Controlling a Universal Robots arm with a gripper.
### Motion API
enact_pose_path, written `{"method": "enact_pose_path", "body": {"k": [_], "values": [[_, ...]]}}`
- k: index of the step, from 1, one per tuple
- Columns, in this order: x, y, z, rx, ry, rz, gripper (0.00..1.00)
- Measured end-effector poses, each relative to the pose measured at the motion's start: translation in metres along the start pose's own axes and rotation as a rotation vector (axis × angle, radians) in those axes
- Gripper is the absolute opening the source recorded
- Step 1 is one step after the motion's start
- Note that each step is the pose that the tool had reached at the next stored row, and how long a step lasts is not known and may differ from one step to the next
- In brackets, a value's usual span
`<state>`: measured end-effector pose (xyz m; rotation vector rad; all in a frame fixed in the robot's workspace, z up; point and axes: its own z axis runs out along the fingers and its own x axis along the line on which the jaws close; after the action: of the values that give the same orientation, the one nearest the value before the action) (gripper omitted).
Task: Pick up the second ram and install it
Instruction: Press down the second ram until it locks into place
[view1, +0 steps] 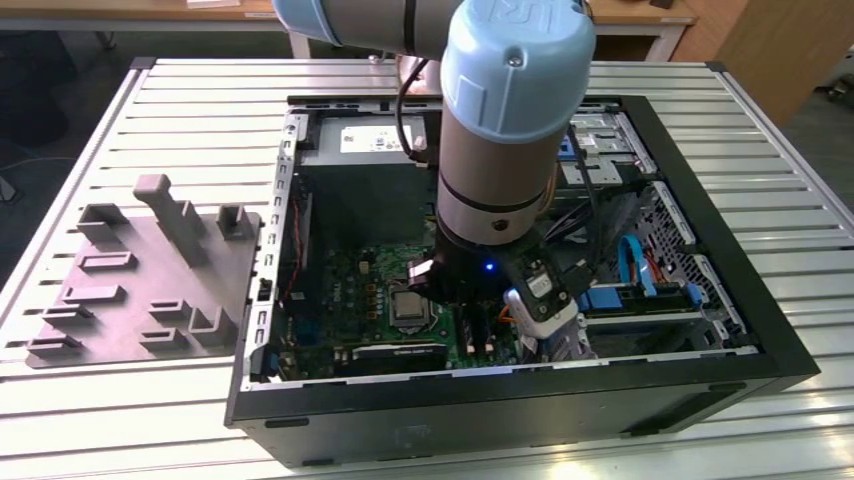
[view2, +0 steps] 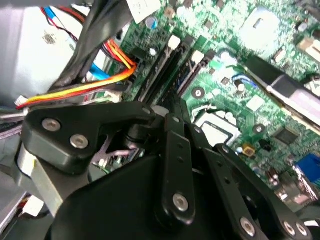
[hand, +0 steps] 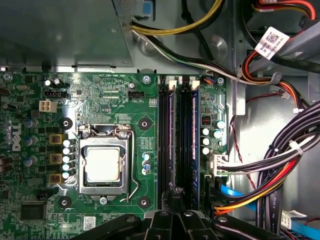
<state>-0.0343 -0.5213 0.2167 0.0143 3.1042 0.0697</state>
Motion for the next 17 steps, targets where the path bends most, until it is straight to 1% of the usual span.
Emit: {"method": "enact_pose_path", "body": {"k": [5,8,10,12,17], "values": [[0.0000,0.0001,0.0004,-0.0007,-0.0002,0.000,0.10],[-0.0002,0.0006,-0.0024,-0.0038,-0.0011,0.000,0.10],[-0.0003,0.0005,-0.0083,-0.0009,-0.0003,0.000,0.10],[-0.0005,0.0008,-0.0138,-0.0011,-0.0004,0.000,0.10],[-0.0011,0.0015,-0.0310,-0.0007,-0.0002,0.000,0.10]]}}
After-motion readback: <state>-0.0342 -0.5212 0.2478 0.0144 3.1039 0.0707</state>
